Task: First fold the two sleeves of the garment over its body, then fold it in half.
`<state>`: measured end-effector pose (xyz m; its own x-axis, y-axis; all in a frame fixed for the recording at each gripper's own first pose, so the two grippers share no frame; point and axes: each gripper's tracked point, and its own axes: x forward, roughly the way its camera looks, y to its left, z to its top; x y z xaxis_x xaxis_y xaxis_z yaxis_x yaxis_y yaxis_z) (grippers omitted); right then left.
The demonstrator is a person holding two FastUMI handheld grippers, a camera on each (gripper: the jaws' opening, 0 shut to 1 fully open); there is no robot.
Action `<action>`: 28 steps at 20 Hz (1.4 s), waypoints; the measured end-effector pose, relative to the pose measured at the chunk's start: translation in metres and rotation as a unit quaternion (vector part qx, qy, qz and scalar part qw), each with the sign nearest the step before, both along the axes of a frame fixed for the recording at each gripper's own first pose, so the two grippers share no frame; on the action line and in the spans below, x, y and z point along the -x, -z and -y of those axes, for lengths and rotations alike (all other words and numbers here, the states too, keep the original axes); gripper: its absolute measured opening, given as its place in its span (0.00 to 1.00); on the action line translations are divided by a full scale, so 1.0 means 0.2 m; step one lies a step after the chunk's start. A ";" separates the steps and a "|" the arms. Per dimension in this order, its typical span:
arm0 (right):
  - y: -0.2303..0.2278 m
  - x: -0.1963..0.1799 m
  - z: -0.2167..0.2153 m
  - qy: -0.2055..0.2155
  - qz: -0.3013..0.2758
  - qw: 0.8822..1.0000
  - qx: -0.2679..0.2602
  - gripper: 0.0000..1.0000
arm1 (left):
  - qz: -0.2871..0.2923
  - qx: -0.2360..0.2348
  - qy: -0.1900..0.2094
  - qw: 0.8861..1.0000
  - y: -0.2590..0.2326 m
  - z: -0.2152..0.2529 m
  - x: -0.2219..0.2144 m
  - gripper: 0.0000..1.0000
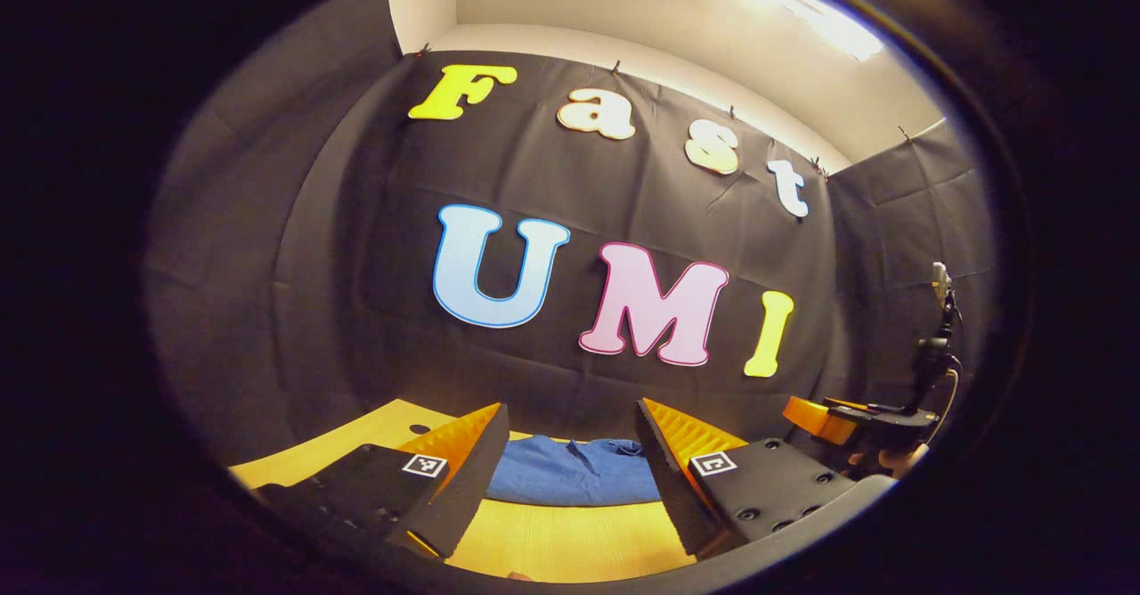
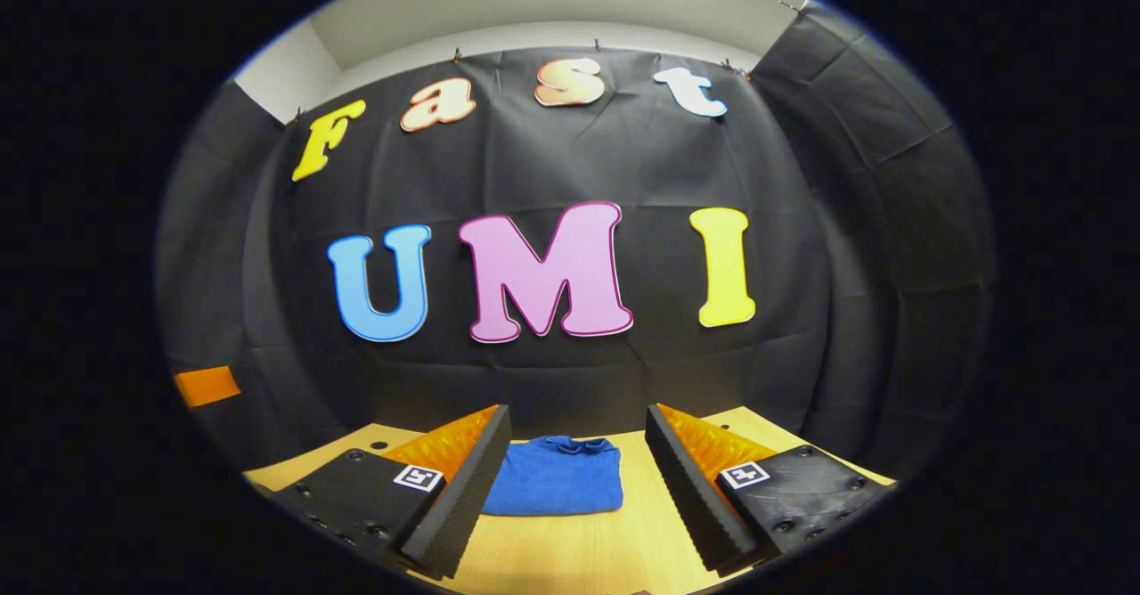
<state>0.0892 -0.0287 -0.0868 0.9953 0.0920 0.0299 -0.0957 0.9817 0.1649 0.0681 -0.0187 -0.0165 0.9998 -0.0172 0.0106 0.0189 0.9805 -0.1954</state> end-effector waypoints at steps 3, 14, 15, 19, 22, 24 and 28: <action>-0.06 0.31 -0.03 -0.012 -0.009 0.999 0.033 0.96 | -0.004 -0.050 -0.016 0.999 -0.06 -0.05 0.26 0.81; -0.27 0.63 -0.27 -0.062 0.012 0.998 0.030 0.97 | 0.019 -0.098 0.010 0.995 -0.23 0.15 0.68 0.80; -0.29 0.63 -0.28 -0.068 0.019 0.997 0.035 0.97 | 0.020 -0.092 0.010 0.995 -0.23 0.17 0.69 0.80; -0.30 0.69 -0.34 -0.094 0.031 0.993 0.057 0.97 | 0.005 -0.082 -0.019 0.996 -0.22 0.12 0.75 0.82; -0.26 0.70 -0.37 -0.114 0.011 0.991 0.063 0.97 | -0.003 -0.085 -0.056 0.995 -0.23 0.05 0.79 0.81; -0.26 0.69 -0.37 -0.121 0.004 0.990 0.065 0.98 | -0.006 -0.087 -0.077 0.993 -0.23 0.02 0.79 0.81; -0.27 0.61 -0.36 -0.123 0.004 0.990 0.064 0.98 | -0.003 -0.092 -0.098 0.991 -0.24 -0.02 0.81 0.81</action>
